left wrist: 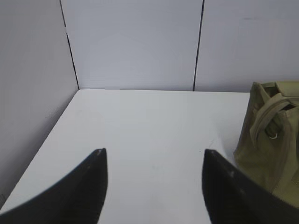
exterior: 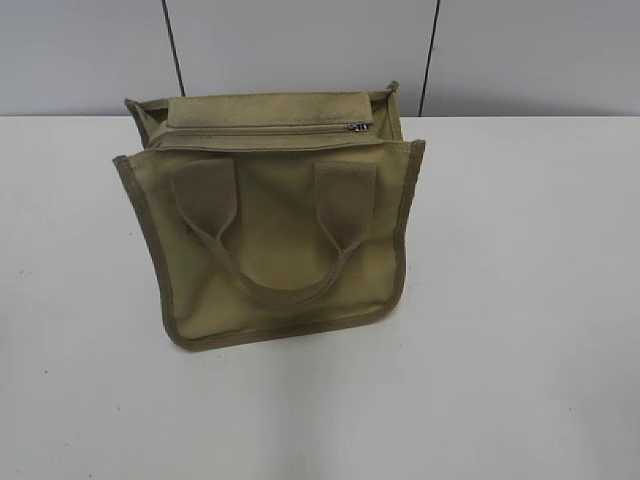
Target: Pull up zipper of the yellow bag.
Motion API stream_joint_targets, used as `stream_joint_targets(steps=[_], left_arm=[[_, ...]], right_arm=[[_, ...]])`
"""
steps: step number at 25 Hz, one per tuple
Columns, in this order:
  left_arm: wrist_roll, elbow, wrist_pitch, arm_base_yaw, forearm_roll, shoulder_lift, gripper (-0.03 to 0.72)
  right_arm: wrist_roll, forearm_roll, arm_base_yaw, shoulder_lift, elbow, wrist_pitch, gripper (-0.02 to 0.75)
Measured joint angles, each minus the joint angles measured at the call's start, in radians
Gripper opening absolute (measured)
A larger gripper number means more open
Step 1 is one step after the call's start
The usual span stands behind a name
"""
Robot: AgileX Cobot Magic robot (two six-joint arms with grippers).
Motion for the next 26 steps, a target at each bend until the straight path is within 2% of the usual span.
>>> stream_joint_targets(steps=[12,26], left_arm=[[0.000,0.001,0.202,0.000,-0.006,0.000,0.461],[0.000,0.040,0.202,0.000,-0.007,0.000,0.458]], right_arm=[[0.000,0.000,0.000,0.000,0.000,0.000,0.584],[0.000,0.000,0.000,0.000,0.000,0.000,0.584]])
